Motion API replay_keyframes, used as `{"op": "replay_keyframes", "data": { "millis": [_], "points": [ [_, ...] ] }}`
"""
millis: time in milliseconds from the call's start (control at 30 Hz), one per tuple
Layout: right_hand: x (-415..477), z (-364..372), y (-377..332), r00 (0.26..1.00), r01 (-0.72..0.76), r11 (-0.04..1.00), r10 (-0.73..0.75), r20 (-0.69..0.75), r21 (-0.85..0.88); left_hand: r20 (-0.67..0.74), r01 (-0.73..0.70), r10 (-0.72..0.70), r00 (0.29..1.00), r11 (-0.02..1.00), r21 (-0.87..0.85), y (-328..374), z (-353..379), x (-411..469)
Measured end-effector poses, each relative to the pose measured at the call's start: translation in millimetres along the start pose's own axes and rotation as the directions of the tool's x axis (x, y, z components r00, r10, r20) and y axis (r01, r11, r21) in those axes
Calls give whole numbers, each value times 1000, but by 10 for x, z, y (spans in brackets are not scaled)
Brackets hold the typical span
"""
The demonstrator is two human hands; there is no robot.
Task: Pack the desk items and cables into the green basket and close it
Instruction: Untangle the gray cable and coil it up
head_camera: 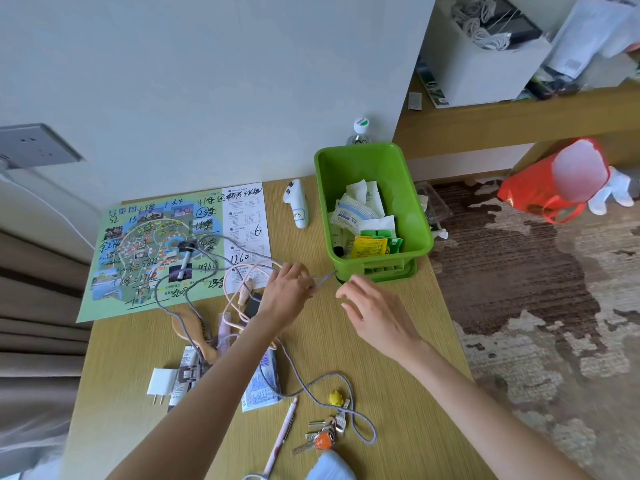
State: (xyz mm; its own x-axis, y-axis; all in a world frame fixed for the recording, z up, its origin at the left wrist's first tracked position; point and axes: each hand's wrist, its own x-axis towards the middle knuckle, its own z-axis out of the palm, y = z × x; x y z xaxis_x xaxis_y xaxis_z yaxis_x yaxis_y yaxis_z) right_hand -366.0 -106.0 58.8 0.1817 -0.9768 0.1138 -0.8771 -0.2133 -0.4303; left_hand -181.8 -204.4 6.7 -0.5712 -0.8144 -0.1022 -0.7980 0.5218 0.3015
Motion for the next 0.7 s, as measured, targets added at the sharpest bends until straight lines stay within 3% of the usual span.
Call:
{"op": "replay_keyframes", "data": {
  "millis": [200, 333, 433, 567, 700],
  "points": [
    [39, 95, -102, 997, -49, 994, 54, -55, 98, -173, -122, 113, 978, 992, -41, -97, -560, -20],
    [246, 37, -340, 973, -28, 990, 59, -223, 141, -223, -173, 154, 962, 983, -68, -158, -1053, -90],
    [508, -87, -540, 940, -74, 973, 141, -311, 217, -235, -204, 167, 957, 968, -143, -179, -1390, -163],
    [900, -234, -732, 937, -172, 944, 245, -249, 280, -265, -243, 185, 946, 948, -204, -188, -1730, -267],
    [1125, -333, -788, 917, -218, 888, 328, -225, 405, -281, -162, 61, 958, 922, -353, -254, -1973, -361]
  ]
}}
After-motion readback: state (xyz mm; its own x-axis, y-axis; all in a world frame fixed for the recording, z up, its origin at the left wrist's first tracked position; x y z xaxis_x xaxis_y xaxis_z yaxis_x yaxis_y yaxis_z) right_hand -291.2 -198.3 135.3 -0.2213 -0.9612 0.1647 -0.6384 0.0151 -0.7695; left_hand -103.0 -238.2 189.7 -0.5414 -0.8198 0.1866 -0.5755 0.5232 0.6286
